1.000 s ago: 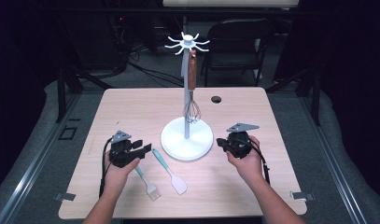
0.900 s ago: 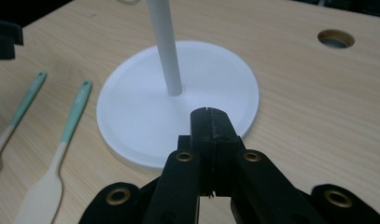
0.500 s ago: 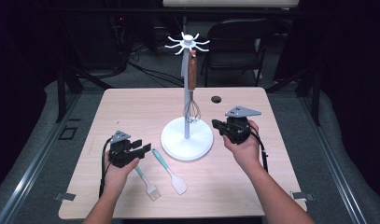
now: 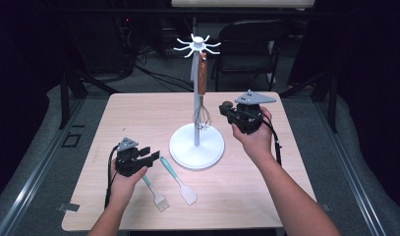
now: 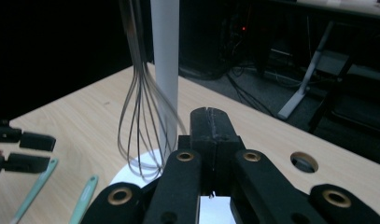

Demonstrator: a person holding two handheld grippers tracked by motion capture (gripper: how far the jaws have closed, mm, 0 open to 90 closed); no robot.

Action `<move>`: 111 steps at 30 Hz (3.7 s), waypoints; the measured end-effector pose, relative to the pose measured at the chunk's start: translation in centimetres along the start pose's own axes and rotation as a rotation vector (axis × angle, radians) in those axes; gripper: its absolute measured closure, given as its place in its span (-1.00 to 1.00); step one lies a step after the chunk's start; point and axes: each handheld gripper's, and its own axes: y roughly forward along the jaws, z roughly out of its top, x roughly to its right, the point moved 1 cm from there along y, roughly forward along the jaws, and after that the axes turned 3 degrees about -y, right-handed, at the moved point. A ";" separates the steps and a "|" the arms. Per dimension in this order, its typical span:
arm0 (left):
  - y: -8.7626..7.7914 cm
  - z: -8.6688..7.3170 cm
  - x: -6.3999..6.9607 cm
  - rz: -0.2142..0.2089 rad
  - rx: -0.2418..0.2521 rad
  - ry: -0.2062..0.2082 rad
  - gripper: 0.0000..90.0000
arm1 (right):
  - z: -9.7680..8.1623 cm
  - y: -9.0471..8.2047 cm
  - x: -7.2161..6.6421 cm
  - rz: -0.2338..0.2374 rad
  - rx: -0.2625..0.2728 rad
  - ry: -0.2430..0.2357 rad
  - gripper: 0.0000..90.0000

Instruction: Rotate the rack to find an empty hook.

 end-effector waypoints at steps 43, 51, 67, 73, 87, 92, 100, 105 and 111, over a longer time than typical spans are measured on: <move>-0.2 -0.1 -0.4 0.009 0.014 -0.009 0.14 | 12.9 -3.1 0.1 -0.045 0.231 -0.067 1.00; -0.3 0.0 -0.6 0.013 0.025 -0.015 0.14 | 13.3 -3.1 -1.5 -0.009 0.234 -0.097 1.00; -0.5 0.1 -0.9 0.012 0.022 -0.024 0.14 | 13.7 -2.5 -3.1 0.011 0.234 -0.107 1.00; -0.5 0.0 -1.0 0.018 0.036 -0.028 0.14 | 13.4 -2.7 -3.2 -0.007 0.235 -0.125 1.00; -0.5 0.0 -1.3 0.022 0.032 -0.039 0.15 | 8.2 -2.0 -2.6 0.028 0.142 -0.071 0.63; -0.5 -0.1 -1.3 0.023 0.032 -0.041 0.15 | 6.3 -1.1 -2.9 0.054 0.081 -0.061 0.42; -0.6 -0.1 -1.5 0.029 0.033 -0.043 0.15 | 2.9 0.5 -4.5 0.086 0.003 -0.095 0.15; -0.6 -0.1 -1.5 0.034 0.032 -0.044 0.15 | 0.9 1.6 -5.5 0.107 -0.061 -0.110 0.12; -0.6 -0.2 -1.6 0.037 0.031 -0.043 0.15 | -1.9 2.9 -6.6 0.147 -0.137 -0.105 0.06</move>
